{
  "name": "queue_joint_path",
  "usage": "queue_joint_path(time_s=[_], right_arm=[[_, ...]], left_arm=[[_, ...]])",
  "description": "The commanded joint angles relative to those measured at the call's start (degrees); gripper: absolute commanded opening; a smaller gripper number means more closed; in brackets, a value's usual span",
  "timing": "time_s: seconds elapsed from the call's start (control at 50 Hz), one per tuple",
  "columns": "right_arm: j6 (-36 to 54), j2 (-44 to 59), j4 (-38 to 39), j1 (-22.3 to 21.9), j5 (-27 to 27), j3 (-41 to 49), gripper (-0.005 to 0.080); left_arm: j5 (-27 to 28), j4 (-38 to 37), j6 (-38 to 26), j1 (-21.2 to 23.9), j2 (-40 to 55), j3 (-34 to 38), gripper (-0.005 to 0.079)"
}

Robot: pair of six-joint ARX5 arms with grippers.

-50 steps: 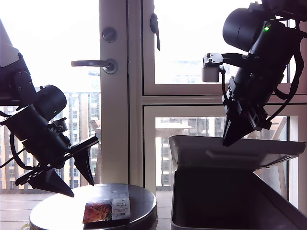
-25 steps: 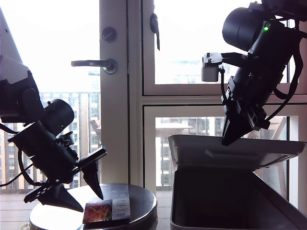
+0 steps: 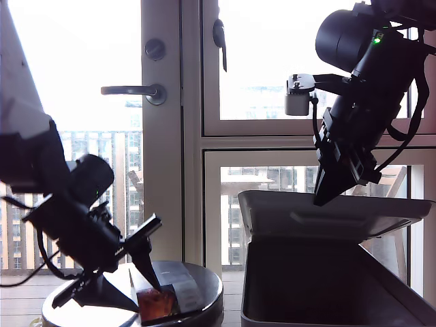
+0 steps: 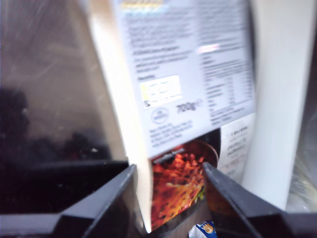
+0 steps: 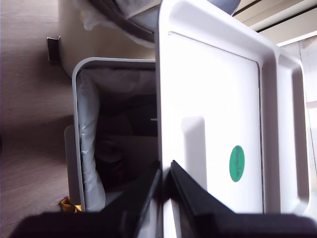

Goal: First open the recycling bin's lid, then pick the cardboard sleeve and place it inside the bin before closing the lid

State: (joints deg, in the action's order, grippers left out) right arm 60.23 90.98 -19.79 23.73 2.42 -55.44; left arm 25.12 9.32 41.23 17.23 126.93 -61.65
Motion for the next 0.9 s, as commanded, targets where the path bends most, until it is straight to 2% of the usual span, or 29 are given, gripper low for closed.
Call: queue_joint_path(time_s=[0.0, 0.1, 0.2, 0.36, 0.52, 0.74, 0.88], right_arm=[[-0.4, 0.0, 2.0, 0.1, 0.0, -0.6, -0.0013], [-0.4, -0.1, 2.0, 0.1, 0.0, -0.6, -0.0013], [-0.4, 0.0, 2.0, 0.1, 0.0, -0.6, -0.0013], [-0.4, 0.0, 2.4, 0.1, 0.0, -0.6, -0.0013], [-0.4, -0.1, 2.4, 0.1, 0.0, -0.6, -0.0013], [-0.4, -0.1, 2.4, 0.1, 0.0, -0.6, -0.0013], [-0.4, 0.0, 2.4, 0.1, 0.0, -0.6, -0.0013]], left_arm=[[-0.2, 1.5, 0.5, 0.2, 1.2, 0.3, 0.0363], [-0.4, 3.0, 2.0, 0.2, 1.2, 0.3, 0.0305], [-0.5, 3.9, 2.3, 0.2, 1.2, 0.3, 0.0208], [-2.3, 4.6, 2.3, 0.2, 1.2, 0.3, -0.0032], [-2.7, 5.6, 2.4, 0.1, 1.2, 0.3, -0.0021], [5.6, 5.6, 2.6, 0.0, 1.2, 0.3, -0.0021], [8.6, 5.8, 6.1, -1.0, 1.2, 0.3, -0.0021]])
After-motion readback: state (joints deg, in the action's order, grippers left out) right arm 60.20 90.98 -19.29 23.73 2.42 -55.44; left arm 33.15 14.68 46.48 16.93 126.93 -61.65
